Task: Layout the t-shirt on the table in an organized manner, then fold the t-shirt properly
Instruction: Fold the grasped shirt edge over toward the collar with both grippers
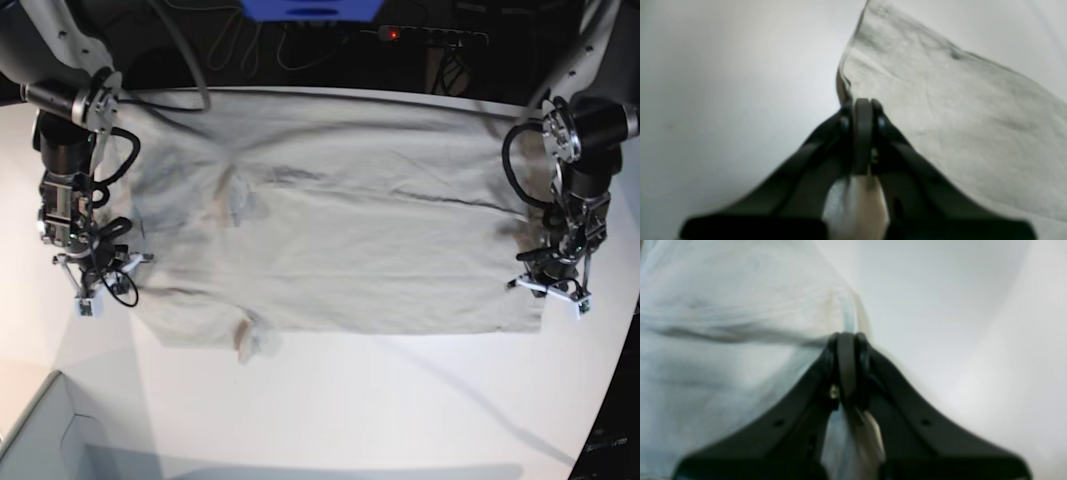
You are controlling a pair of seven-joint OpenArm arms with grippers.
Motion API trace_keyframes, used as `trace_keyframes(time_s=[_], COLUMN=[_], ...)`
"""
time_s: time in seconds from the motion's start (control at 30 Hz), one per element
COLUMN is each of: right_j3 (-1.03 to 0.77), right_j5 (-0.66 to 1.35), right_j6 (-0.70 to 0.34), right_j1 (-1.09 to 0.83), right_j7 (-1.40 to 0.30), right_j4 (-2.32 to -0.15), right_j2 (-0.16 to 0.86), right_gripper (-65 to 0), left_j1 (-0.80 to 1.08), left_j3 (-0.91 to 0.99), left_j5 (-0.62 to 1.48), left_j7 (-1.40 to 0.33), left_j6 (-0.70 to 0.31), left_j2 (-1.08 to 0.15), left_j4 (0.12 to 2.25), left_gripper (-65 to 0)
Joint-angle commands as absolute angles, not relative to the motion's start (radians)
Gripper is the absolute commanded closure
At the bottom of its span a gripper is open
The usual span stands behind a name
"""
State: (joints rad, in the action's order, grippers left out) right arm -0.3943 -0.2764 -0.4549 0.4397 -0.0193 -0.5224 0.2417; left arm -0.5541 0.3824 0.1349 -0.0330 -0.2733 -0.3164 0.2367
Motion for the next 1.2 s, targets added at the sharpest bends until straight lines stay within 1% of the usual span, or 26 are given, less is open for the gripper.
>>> trace_keyframes(time_s=[0.0, 0.1, 0.2, 0.33, 0.5, 0.63, 0.83, 1.03, 1.17], right_j3=[-0.395, -0.398, -0.398, -0.398, -0.398, -0.398, -0.397, -0.392, -0.392], right_j5=[-0.285, -0.285, -0.283, -0.213, -0.114, -0.028, -0.008, -0.008, -0.012], right_j6=[-0.458, -0.460, -0.473, -0.591, -0.599, -0.599, -0.599, -0.601, -0.601], right_j1=[0.461, 0.452, 0.417, 0.343, 0.202, 0.061, -0.104, -0.170, -0.189], right_j7=[-0.033, -0.033, -0.035, -0.044, -0.127, -0.124, -0.120, -0.120, -0.120], right_j4=[-0.555, -0.651, -0.789, -0.972, -1.204, -1.333, -1.382, -1.356, -1.356], right_j2=[0.248, 0.246, 0.240, 0.226, 0.226, 0.228, 0.226, 0.226, 0.229], right_gripper=[0.0, 0.0, 0.0, 0.0, 0.0, 0.0, 0.0, 0.0, 0.0], left_j1=[-0.575, -0.576, -0.562, -0.469, -0.341, -0.259, -0.171, -0.108, -0.099], left_j3=[0.383, 0.384, 0.384, 0.383, 0.383, 0.383, 0.383, 0.387, 0.475], left_j5=[0.130, 0.139, 0.219, 0.363, 0.435, 0.470, 0.473, 0.476, 0.472], left_j7=[-0.051, -0.058, -0.150, -0.268, -0.363, -0.386, -0.386, -0.381, -0.387], left_j6=[-0.274, -0.274, -0.274, -0.275, -0.272, -0.271, -0.272, -0.274, -0.275], left_j2=[-0.323, -0.323, -0.325, -0.331, -0.325, -0.328, -0.332, -0.332, -0.328], left_j4=[0.246, 0.291, 0.401, 0.604, 0.852, 0.955, 0.974, 0.975, 0.964], left_gripper=[-0.1, -0.1, -0.1, -0.1, -0.1, -0.1, -0.1, -0.1, -0.1])
